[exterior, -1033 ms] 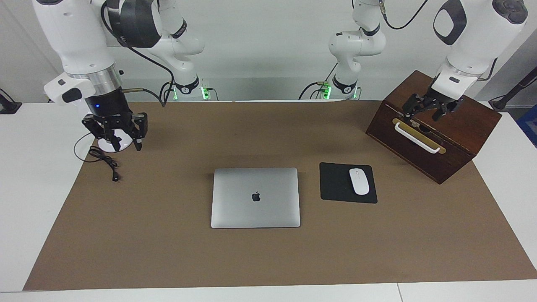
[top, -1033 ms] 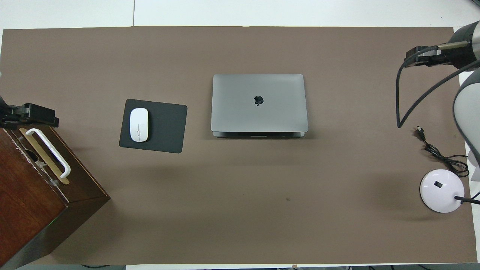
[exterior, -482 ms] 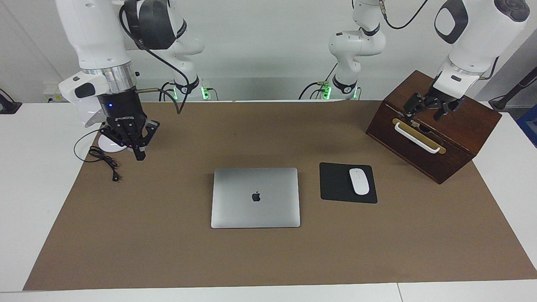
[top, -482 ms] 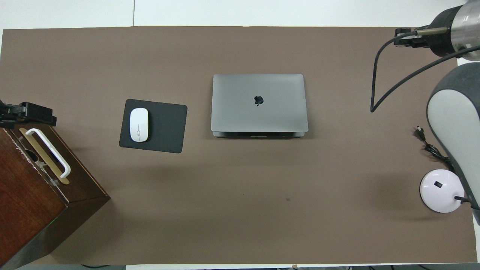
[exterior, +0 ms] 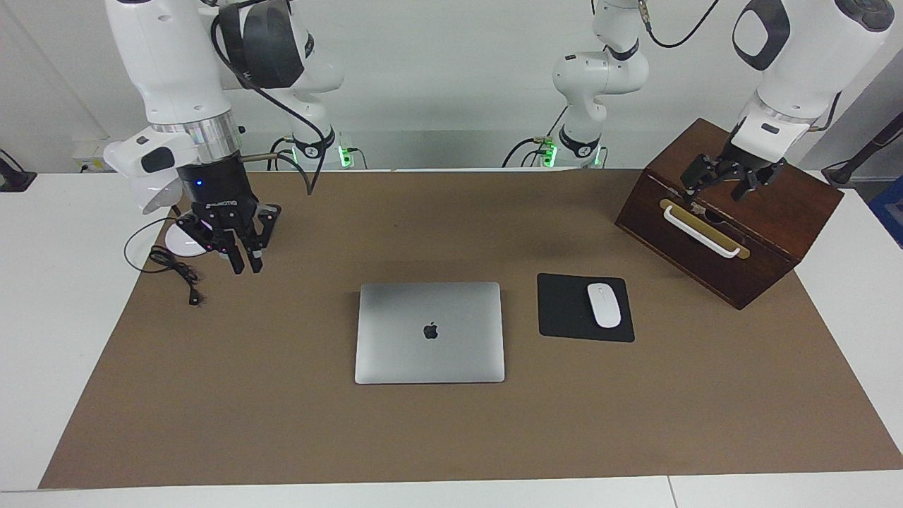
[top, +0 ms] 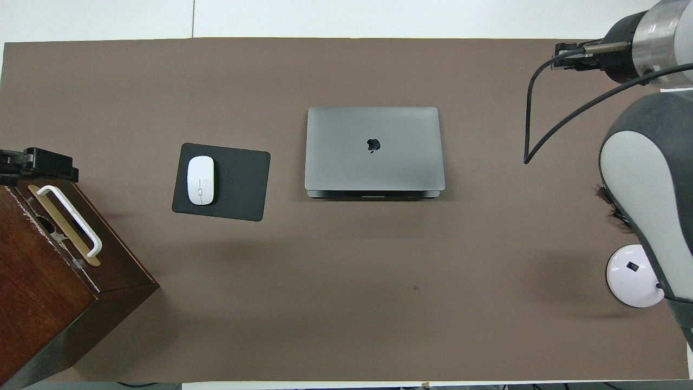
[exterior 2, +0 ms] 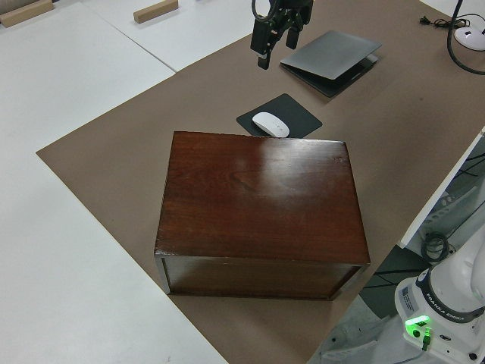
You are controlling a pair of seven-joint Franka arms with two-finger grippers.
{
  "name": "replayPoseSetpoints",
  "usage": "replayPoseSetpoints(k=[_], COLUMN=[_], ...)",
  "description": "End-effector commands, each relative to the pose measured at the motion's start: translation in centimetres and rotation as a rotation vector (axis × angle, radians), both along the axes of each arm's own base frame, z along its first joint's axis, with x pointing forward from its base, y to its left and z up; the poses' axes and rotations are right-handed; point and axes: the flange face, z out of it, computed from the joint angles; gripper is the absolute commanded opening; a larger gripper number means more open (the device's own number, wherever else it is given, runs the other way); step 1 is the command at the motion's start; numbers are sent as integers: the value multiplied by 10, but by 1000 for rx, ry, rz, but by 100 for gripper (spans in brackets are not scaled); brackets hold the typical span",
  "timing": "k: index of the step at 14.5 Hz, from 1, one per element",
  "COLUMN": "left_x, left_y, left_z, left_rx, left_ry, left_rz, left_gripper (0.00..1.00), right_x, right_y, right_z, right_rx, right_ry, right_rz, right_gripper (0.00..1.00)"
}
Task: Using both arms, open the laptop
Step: 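Move the right gripper from rest toward the silver laptop, then reach the right gripper over the laptop's far edge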
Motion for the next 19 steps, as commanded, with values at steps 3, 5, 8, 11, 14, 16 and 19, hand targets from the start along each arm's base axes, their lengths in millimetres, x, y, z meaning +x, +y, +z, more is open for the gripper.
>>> replayPoseSetpoints(k=[3, 5, 8, 11, 14, 16, 19], left_x=[-8, -8, -8, -11, -12, -15, -15], left_y=[2, 3, 3, 3, 4, 5, 4], left_z=[14, 12, 14, 16, 17, 14, 15], left_rx=[-14, -14, -14, -14, -14, -13, -13], left_ry=[-10, -9, -13, -9, -10, -4, -9], left_rz=[9, 12, 14, 12, 14, 14, 17], left_gripper=[100, 100, 100, 100, 100, 100, 100], right_x=[17, 22, 24, 24, 21, 21, 20], right_y=[17, 39, 62, 71, 80, 82, 95], right_z=[2, 2, 2, 5, 5, 0, -8], right_rx=[151, 230, 321, 378, 421, 486, 555], right_ry=[-98, -145, -178, -196, -180, -190, -230], right_rz=[-72, -136, -223, -283, -321, -338, -373], right_gripper=[100, 100, 100, 100, 100, 100, 100])
